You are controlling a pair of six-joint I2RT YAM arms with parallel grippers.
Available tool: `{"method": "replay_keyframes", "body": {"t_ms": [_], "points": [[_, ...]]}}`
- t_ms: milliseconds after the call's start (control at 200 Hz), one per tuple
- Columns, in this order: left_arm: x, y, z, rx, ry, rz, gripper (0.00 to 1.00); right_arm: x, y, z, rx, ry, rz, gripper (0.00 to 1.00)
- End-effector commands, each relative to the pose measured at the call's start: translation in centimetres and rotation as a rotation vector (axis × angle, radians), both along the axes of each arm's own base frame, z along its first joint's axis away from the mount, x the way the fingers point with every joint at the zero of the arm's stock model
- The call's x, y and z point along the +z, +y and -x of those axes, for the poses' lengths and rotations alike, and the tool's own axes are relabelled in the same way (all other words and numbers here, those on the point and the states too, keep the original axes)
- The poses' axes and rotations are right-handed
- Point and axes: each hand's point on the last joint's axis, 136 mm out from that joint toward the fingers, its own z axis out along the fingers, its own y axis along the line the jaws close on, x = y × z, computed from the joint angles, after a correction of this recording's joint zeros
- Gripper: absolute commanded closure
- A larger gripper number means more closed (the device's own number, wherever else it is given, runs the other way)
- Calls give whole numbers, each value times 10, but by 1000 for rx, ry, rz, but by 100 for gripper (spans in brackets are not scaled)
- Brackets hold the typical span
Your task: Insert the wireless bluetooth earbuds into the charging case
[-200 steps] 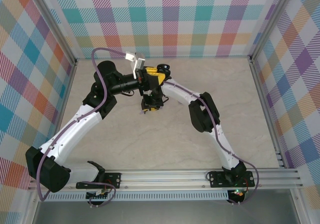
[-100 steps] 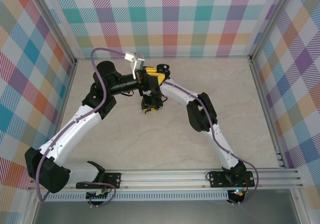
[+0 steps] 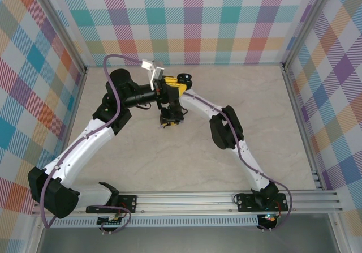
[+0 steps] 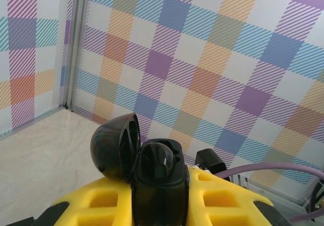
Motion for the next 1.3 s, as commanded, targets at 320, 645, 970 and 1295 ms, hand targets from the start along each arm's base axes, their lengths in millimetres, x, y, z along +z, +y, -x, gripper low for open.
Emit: {"method": "replay_keyframes", "body": {"t_ms": [320,645,970,1295], "points": [[22,7,6,10,-57,27,91,-30,-34,15,38,14,223,70],[22,7,6,8,-55,29,91,-39,-31,15,40,21,221,66],[22,8,7,12,-54,27,91,-45,-37,14,32,20,257,72],[20,10,8,23,-54,16,91,-5,-50,15,21,-53,229,73]]}}
